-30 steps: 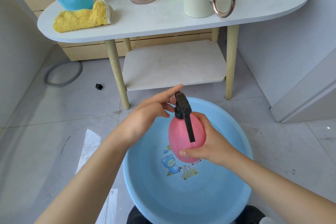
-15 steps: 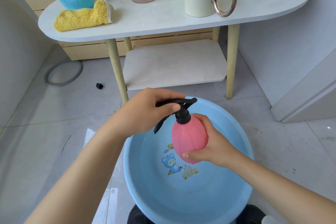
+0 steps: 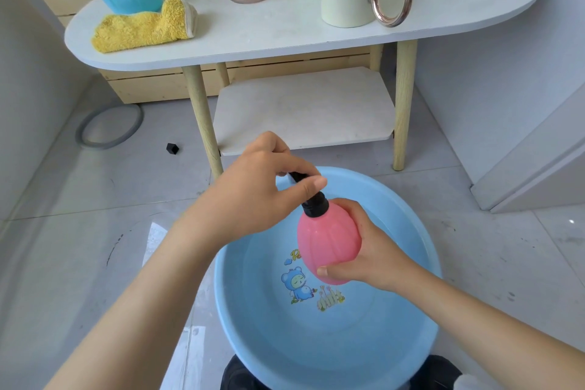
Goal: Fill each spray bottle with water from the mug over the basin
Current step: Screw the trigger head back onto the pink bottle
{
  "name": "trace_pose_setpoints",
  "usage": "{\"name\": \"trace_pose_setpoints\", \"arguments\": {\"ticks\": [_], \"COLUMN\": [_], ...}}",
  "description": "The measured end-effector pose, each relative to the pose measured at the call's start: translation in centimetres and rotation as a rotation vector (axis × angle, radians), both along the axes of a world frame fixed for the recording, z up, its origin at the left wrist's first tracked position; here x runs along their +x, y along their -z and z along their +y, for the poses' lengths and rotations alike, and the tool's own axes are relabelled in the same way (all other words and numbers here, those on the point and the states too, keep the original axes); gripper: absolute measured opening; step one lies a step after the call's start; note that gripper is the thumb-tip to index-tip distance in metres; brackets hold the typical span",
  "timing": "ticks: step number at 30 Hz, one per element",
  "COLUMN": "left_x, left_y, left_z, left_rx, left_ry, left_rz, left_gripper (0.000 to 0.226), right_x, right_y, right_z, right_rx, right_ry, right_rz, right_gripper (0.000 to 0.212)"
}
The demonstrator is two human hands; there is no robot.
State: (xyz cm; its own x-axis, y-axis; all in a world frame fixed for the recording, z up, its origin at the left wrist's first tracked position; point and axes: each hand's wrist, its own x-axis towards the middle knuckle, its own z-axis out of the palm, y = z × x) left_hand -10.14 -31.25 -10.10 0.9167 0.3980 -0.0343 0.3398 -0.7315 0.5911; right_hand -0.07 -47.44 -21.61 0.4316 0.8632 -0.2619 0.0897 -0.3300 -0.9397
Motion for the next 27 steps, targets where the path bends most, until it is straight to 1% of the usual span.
{"name": "trace_pose_setpoints", "arguments": {"ticks": [4, 5, 9, 12, 13, 14, 17, 19, 21, 22, 24, 25, 26, 27], "left_x": [0.47, 0.55, 0.52, 0.45, 0.45, 0.44, 0.52, 0.46, 0.46, 0.51, 0.45, 0.39, 0.33, 0.28], "left_y": [0.08, 0.07, 0.01, 0.04, 0.12, 0.25, 0.57, 0.63, 0.36, 0.14, -0.1, -0.16, -0.16, -0.19], "left_z": [-0.78, -0.89, -0.89, -0.59, -0.46, -0.36, -0.38, -0.36, -0.49, -0.67, -1.08, -1.13, -1.14, -1.03], "left_rx": [-0.064, -0.079, -0.134, -0.216, -0.203, -0.164, -0.014, 0.012, -0.054, -0.117, -0.23, -0.246, -0.253, -0.263], "left_ry": [-0.088, -0.091, -0.074, -0.033, -0.016, 0.003, 0.028, 0.012, -0.01, -0.014, -0.049, -0.072, -0.088, -0.093], "left_rz": [-0.07, -0.083, -0.166, -0.17, -0.159, -0.145, -0.149, -0.15, -0.137, -0.136, -0.147, -0.137, -0.125, -0.113], "left_gripper": [0.005, 0.006, 0.035, 0.05, 0.052, 0.051, 0.037, 0.03, 0.018, 0.016, 0.032, 0.035, 0.03, 0.018], "right_x": [-0.31, -0.35, -0.31, -0.2, -0.19, -0.2, -0.26, -0.32, -0.34, -0.32, -0.22, -0.17, -0.12, -0.07], "right_y": [-0.07, -0.05, -0.08, 0.05, 0.08, 0.05, -0.29, -0.35, -0.15, 0.01, 0.3, 0.34, 0.31, 0.25], "right_z": [0.22, 0.29, 0.35, 0.29, 0.28, 0.26, 0.26, 0.34, 0.39, 0.36, 0.29, 0.25, 0.19, 0.14], "right_rx": [-0.001, -0.003, -0.004, -0.007, -0.007, -0.004, 0.007, 0.006, -0.007, -0.013, -0.015, -0.013, -0.013, -0.01], "right_ry": [-0.008, -0.007, -0.012, -0.018, -0.02, -0.023, -0.039, -0.04, -0.025, -0.011, 0.003, 0.005, 0.007, 0.011], "right_rz": [-0.005, -0.003, 0.0, 0.002, 0.003, 0.004, 0.014, 0.007, -0.003, 0.0, 0.012, 0.012, 0.009, 0.005], "right_gripper": [0.083, 0.083, 0.084, 0.086, 0.086, 0.085, 0.082, 0.081, 0.082, 0.083, 0.082, 0.082, 0.082, 0.082]}}
